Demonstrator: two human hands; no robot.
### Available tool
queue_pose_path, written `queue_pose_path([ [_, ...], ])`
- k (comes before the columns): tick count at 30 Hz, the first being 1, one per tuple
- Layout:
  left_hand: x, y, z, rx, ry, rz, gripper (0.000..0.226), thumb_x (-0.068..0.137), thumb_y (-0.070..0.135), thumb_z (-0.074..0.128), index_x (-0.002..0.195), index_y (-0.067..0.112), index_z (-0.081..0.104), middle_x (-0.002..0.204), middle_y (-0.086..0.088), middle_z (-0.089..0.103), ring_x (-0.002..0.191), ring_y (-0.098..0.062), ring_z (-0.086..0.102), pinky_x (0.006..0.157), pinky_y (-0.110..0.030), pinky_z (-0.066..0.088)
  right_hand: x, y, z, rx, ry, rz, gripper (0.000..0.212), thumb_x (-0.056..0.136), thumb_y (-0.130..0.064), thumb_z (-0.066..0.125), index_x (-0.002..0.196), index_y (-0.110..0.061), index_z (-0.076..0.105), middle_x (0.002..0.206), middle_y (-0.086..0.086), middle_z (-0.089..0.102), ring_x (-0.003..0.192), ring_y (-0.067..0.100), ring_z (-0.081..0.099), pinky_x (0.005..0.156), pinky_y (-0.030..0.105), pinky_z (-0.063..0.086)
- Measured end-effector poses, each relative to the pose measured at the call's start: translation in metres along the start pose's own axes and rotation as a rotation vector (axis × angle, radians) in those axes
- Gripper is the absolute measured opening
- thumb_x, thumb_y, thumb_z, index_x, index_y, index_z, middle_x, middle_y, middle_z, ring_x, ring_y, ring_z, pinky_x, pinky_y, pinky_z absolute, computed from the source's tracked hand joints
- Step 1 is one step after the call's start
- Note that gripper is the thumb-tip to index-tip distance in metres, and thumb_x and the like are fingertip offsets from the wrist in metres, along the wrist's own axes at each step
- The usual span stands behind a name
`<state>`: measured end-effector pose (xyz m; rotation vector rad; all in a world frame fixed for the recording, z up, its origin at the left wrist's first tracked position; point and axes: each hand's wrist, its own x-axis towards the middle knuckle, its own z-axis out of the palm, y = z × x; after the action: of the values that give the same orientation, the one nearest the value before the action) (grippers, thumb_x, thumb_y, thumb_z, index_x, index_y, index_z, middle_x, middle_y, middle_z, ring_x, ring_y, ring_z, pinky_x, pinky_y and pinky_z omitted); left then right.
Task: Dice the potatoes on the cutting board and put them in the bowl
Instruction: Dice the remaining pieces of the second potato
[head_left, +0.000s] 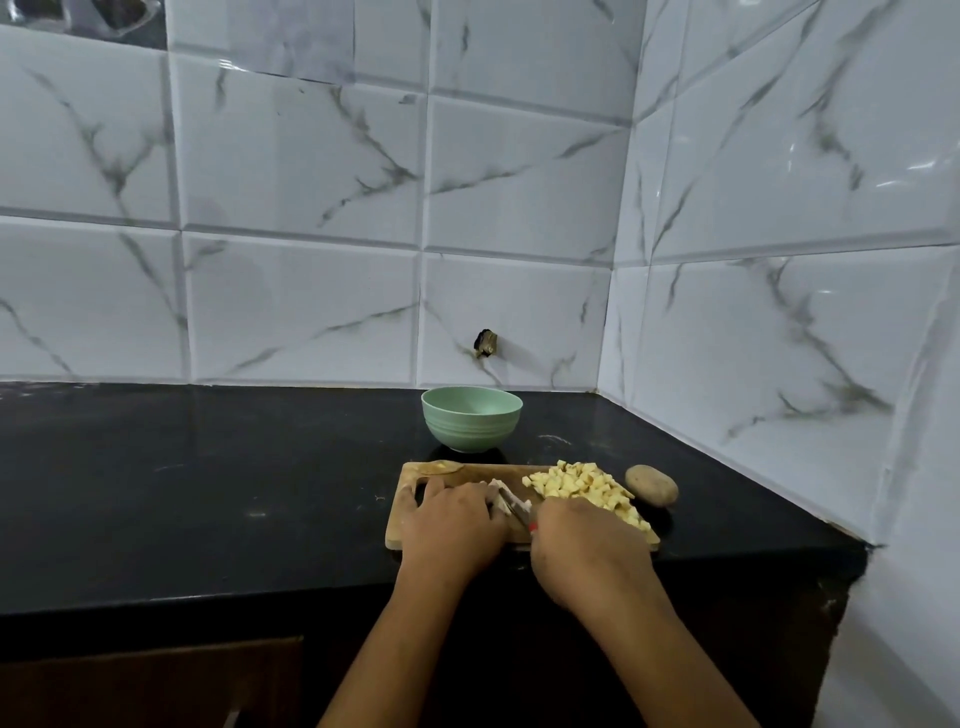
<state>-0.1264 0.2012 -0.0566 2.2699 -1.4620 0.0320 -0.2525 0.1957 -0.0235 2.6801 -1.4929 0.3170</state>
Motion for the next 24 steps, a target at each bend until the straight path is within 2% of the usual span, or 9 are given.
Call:
queue_pose_path([
  [6,-0.002,0.0,0.0,0.015,0.02,0.016,0.038,0.097,0.037,0.032,0.126,0.035,0.055,0.132,0.008,0.055,0.135,-0.017,0.03,0.113,-0.047,0.011,0.014,0.001,0.015,0.151,0.006,0.029,0.027,0.1,-0.026,0.04,0.121,-0.022,0.057,0.108,0.0,0.06,0.092,0.017,0.059,0.067,0.028,0.042],
  [9,0.001,-0.003,0.004,0.01,0.018,0.015,0.041,0.094,0.048,0.034,0.128,0.037,0.053,0.136,0.013,0.052,0.136,-0.016,0.029,0.113,-0.047,0.012,0.013,0.013,0.014,0.263,0.024,0.032,0.032,0.101,-0.031,0.037,0.127,-0.027,0.056,0.108,-0.002,0.063,0.091,0.014,0.06,0.073,0.03,0.05],
  [11,0.003,-0.005,0.006,0.016,0.017,0.007,0.047,0.093,0.055,0.035,0.133,0.038,0.049,0.139,0.014,0.049,0.137,-0.015,0.028,0.114,-0.047,0.013,0.011,0.023,0.012,0.294,0.065,0.048,0.034,0.102,-0.033,0.035,0.13,-0.029,0.055,0.111,-0.004,0.064,0.094,0.013,0.06,0.075,0.028,0.049],
  [15,0.006,-0.003,0.007,-0.005,0.025,-0.03,0.051,0.091,0.06,0.038,0.135,0.036,0.048,0.138,0.01,0.049,0.136,-0.015,0.029,0.113,-0.045,0.021,0.008,0.038,0.009,0.361,0.104,0.057,0.035,0.102,-0.034,0.037,0.133,-0.031,0.052,0.112,-0.006,0.063,0.091,0.009,0.059,0.078,0.03,0.053],
  [20,0.014,-0.002,0.002,-0.046,0.028,-0.021,0.035,0.089,0.045,0.044,0.121,0.039,0.055,0.124,0.011,0.057,0.126,-0.017,0.039,0.106,-0.044,0.026,0.011,0.035,0.014,0.432,0.129,0.019,0.038,0.102,-0.034,0.038,0.139,-0.034,0.047,0.118,-0.011,0.062,0.097,0.006,0.058,0.08,0.027,0.052],
  [24,0.028,-0.009,-0.002,0.022,-0.01,-0.004,0.041,0.092,0.034,0.038,0.131,0.042,0.049,0.13,0.01,0.054,0.127,-0.019,0.038,0.107,-0.046,0.022,0.016,0.036,0.022,0.421,0.162,0.025,0.04,0.102,-0.035,0.037,0.142,-0.035,0.042,0.128,-0.013,0.058,0.108,0.005,0.055,0.084,0.023,0.047],
])
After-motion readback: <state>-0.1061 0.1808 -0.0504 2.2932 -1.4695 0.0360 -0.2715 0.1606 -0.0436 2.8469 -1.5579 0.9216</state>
